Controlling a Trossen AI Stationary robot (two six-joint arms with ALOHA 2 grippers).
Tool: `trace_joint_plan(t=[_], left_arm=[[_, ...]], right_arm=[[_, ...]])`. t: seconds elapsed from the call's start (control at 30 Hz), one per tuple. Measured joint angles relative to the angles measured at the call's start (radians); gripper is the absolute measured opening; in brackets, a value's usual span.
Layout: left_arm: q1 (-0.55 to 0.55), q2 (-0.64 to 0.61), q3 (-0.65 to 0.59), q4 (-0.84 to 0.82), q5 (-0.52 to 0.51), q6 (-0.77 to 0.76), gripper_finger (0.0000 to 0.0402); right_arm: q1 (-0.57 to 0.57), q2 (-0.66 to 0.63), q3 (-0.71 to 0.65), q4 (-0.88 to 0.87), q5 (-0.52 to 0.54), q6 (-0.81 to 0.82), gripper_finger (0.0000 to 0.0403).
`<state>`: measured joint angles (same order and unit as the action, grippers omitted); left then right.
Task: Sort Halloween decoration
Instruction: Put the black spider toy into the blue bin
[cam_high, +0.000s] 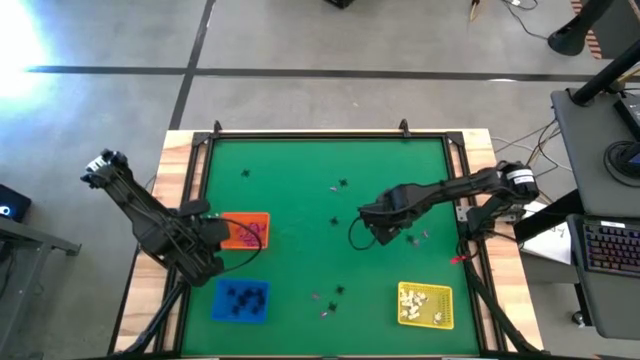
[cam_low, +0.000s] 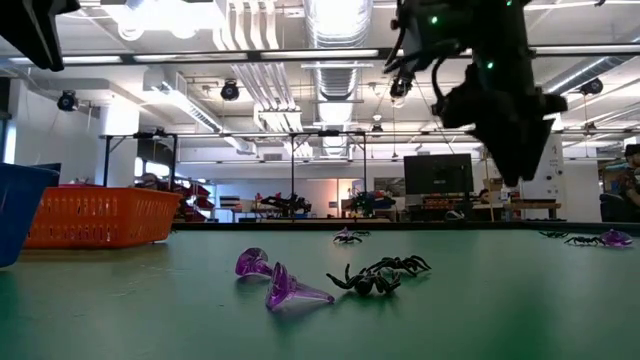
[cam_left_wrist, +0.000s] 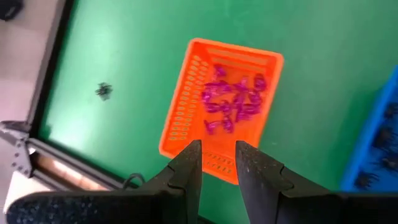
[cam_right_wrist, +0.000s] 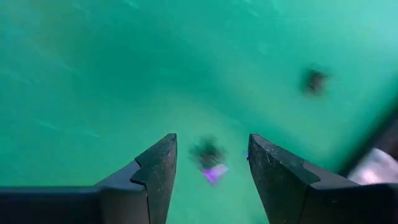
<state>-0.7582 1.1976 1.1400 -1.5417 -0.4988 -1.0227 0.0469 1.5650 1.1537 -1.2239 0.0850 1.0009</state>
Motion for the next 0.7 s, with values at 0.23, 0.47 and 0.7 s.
trace_joint_plan(t=[0.23,0.47,0.7], left_arm=[[0.001,-0.026,0.0,-0.027,-0.042,-0.058,0.008],[0.002,-0.044,0.0,-0.027,-0.06,-0.159,0.008],[0.002,-0.044,0.0,-0.026,-0.06,-0.192,0.008]], right_arm=[[-0.049,0.0,-0.054,0.339,-0.066,-0.094,0.0177],[-0.102,0.012,-0.058,0.588,-0.067,-0.225,0.0183],[-0.126,0.122,0.034,0.637,-0.067,-0.343,0.0196]])
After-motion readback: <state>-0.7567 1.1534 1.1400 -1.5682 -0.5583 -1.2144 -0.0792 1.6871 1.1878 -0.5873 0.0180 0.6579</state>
